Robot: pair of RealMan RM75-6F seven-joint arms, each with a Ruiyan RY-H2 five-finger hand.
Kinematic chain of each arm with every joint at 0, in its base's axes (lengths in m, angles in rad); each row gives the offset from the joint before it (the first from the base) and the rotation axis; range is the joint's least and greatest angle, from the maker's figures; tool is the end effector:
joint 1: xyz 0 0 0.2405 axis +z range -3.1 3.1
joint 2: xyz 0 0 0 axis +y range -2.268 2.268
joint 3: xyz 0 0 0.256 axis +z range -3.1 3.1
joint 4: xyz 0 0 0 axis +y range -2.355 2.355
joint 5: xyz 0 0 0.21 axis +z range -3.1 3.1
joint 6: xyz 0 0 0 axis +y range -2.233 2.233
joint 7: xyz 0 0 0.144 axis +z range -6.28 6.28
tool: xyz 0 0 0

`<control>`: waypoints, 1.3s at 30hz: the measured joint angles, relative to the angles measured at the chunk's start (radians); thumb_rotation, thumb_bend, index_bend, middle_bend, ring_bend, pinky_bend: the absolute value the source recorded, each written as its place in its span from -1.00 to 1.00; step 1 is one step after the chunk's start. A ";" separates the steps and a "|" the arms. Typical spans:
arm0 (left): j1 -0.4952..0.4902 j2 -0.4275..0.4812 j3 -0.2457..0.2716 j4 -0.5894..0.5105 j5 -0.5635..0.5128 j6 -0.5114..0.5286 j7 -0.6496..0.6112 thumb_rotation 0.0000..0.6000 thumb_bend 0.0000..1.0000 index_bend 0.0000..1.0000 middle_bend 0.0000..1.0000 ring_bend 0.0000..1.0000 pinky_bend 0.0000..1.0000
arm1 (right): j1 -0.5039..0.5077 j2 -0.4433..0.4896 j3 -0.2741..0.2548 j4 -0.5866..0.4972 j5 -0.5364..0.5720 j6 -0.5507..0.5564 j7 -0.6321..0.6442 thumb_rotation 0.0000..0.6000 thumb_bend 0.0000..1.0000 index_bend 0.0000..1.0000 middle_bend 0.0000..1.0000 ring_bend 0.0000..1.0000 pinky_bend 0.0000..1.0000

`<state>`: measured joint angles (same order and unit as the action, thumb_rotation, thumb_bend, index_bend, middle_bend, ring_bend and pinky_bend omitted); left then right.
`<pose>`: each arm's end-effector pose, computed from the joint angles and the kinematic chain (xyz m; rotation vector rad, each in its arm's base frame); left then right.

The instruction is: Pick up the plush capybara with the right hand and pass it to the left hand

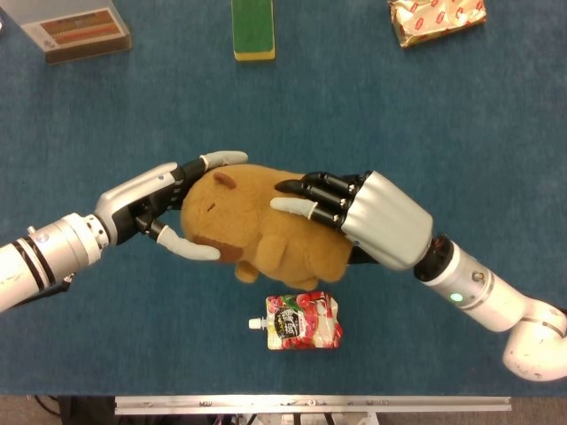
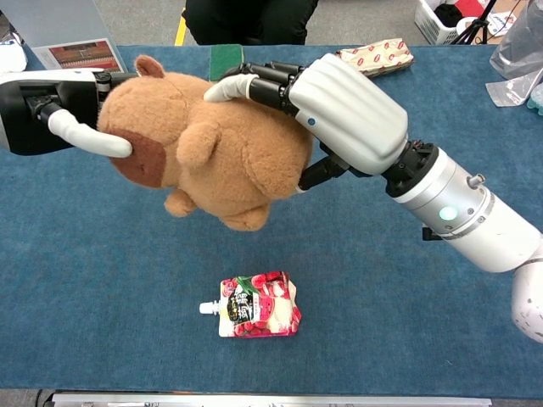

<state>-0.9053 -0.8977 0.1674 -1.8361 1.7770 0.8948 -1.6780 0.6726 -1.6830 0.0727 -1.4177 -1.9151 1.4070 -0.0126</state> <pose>-0.1415 0.2793 0.1043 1.4957 2.4380 1.1224 -0.0760 -0.2532 -0.0131 2.0044 -0.5082 1.7572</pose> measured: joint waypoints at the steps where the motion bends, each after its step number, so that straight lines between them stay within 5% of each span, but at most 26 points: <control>1: 0.001 -0.002 -0.001 -0.001 -0.007 0.001 0.004 1.00 -1.00 -0.77 -0.83 -0.64 0.03 | 0.001 -0.002 0.000 0.001 0.001 0.001 0.000 1.00 -1.00 0.63 0.32 0.39 0.69; 13: 0.031 -0.027 -0.035 -0.028 -0.136 -0.003 0.068 1.00 -1.00 -0.20 -0.22 -0.16 0.39 | 0.009 -0.014 -0.006 0.007 0.005 0.008 -0.003 1.00 -1.00 0.63 0.32 0.39 0.69; 21: 0.068 -0.049 -0.070 -0.039 -0.221 -0.009 0.115 1.00 -1.00 0.02 -0.04 -0.01 0.56 | 0.006 -0.015 -0.010 0.010 0.005 0.015 -0.025 1.00 -1.00 0.60 0.24 0.32 0.69; 31: 0.119 -0.058 -0.125 -0.065 -0.355 -0.011 0.211 1.00 -0.97 0.26 0.24 0.22 0.82 | -0.005 -0.009 -0.016 0.001 0.028 0.000 -0.068 1.00 -1.00 -0.55 -0.36 -0.01 0.63; 39: 0.161 -0.066 -0.177 -0.089 -0.425 -0.029 0.297 1.00 -0.74 0.38 0.36 0.32 0.91 | -0.006 -0.010 -0.020 0.001 0.032 -0.001 -0.067 1.00 -1.00 -0.89 -0.56 -0.17 0.58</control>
<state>-0.7445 -0.9638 -0.0092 -1.9255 1.3519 0.8660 -1.3807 0.6665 -1.6932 0.0531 -1.4169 -1.8830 1.4063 -0.0792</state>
